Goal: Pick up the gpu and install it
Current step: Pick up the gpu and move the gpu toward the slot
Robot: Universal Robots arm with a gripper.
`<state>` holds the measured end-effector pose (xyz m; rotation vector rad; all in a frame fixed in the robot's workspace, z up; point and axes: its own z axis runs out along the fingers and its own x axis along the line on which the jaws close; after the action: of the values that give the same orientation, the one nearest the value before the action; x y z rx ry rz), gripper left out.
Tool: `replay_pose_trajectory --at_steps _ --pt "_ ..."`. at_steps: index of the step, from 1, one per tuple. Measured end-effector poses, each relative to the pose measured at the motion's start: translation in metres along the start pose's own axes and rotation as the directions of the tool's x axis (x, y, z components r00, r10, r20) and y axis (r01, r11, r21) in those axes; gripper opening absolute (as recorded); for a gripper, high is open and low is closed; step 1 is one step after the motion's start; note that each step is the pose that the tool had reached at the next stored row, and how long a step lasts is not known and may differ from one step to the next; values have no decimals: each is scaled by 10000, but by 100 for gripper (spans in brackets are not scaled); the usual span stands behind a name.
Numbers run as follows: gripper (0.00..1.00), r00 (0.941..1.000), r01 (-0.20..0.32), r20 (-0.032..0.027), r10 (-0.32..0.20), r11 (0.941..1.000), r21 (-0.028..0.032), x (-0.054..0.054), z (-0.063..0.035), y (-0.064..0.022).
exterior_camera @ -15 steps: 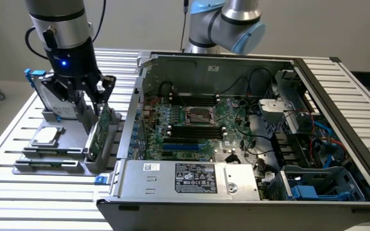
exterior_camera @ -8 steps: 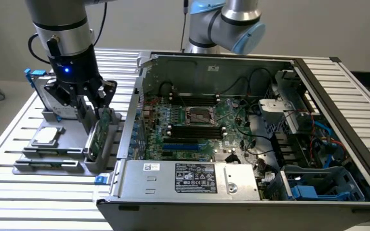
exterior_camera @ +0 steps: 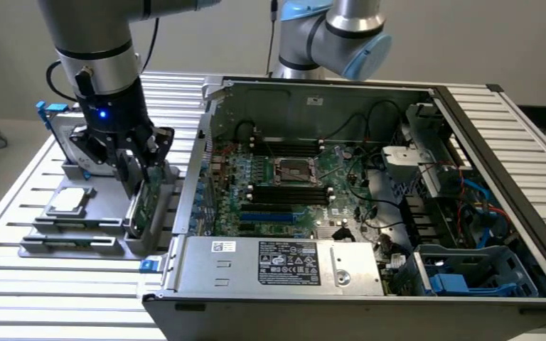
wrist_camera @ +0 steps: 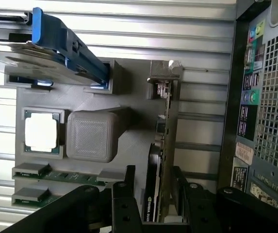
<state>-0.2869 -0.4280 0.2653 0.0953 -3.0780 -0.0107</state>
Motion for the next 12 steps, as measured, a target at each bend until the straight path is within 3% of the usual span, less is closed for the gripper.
replay_pose_trajectory --at_steps 9,12 --pt "42 10000 13 13 -13 10000 8 -6 164 -5" --pt "42 9999 7 127 -8 10000 49 0 195 -5"
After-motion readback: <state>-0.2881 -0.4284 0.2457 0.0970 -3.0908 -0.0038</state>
